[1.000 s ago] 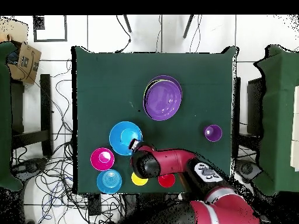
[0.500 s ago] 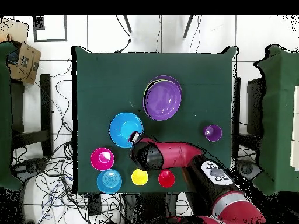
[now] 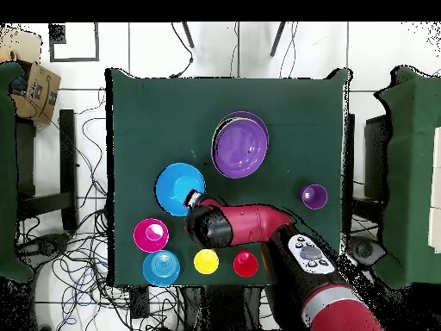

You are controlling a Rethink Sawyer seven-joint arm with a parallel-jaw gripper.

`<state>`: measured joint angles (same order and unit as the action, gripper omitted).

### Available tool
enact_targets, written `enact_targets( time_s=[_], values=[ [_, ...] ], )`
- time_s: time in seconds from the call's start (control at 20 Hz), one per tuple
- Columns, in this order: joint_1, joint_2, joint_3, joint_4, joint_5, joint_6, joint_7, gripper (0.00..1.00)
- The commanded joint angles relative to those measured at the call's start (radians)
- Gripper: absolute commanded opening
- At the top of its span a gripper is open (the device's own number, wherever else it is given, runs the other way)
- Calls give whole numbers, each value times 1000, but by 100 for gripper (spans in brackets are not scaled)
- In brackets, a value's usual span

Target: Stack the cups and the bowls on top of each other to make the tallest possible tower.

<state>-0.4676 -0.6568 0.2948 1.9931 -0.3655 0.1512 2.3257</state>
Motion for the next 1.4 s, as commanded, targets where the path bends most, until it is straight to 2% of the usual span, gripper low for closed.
enact_targets(
  time_s=[0.05,0.4,0.75,0.9,1.1,1.4],
  values=[
    [19,-36,66,-72,55,164,2,0],
    [-5,-117,111,-39,102,248,-17,0],
    [-113,-306,234,9,213,455,-113,0],
    [-159,-352,283,10,259,526,-149,0],
    [-204,-382,326,-31,297,637,-187,0],
    [-257,-368,374,-56,305,673,-209,0]
  ],
)
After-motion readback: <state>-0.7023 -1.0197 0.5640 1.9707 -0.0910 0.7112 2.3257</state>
